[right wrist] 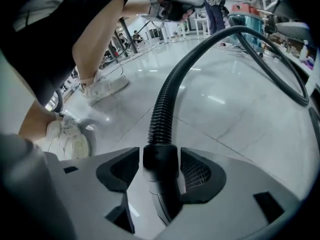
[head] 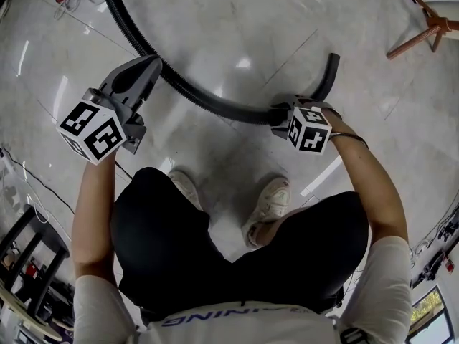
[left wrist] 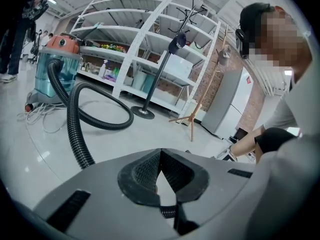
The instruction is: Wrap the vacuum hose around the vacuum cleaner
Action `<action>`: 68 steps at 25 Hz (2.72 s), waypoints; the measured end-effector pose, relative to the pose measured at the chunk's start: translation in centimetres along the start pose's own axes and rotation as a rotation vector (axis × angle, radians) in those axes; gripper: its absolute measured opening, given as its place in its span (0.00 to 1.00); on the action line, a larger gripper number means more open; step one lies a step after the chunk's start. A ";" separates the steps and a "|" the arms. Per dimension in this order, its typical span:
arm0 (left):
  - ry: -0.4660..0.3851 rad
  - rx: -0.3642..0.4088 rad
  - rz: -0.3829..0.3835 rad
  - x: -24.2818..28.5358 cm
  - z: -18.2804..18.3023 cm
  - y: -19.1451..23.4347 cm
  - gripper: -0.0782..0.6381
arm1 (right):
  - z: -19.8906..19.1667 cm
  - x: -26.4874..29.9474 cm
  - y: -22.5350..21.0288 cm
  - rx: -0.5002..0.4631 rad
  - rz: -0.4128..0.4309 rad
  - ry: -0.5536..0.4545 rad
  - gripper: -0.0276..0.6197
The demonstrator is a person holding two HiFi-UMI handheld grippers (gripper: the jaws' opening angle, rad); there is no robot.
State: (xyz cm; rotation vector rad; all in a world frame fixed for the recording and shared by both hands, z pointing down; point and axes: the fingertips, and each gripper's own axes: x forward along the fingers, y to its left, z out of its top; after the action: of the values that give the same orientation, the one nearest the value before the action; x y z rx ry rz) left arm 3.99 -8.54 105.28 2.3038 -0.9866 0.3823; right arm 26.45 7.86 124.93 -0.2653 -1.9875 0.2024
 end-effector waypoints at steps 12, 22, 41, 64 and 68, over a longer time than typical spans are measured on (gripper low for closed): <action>-0.005 -0.029 -0.002 -1.5 -0.4 0.6 0.13 | -0.7 1.7 -0.6 -0.043 -0.037 0.051 0.41; -0.002 -0.066 0.009 -6.3 4.6 -2.3 0.13 | 5.8 -8.0 1.7 -0.027 -0.058 -0.015 0.41; -0.198 -0.114 0.073 -36.7 37.7 -18.9 0.13 | 35.4 -46.7 13.6 0.392 -0.001 -0.432 0.41; -0.376 -0.008 0.145 -61.0 58.9 -24.7 0.13 | 63.4 -83.3 14.0 0.754 -0.123 -1.199 0.41; -0.386 0.007 0.171 -60.2 61.4 -24.9 0.13 | 64.8 -86.4 10.7 0.733 -0.140 -1.232 0.41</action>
State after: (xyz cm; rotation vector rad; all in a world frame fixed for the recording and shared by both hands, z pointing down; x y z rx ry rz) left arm -17.19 0.34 18.78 2.3551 -1.3759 0.0035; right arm 3.53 -7.16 19.92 0.6296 -2.8964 1.1897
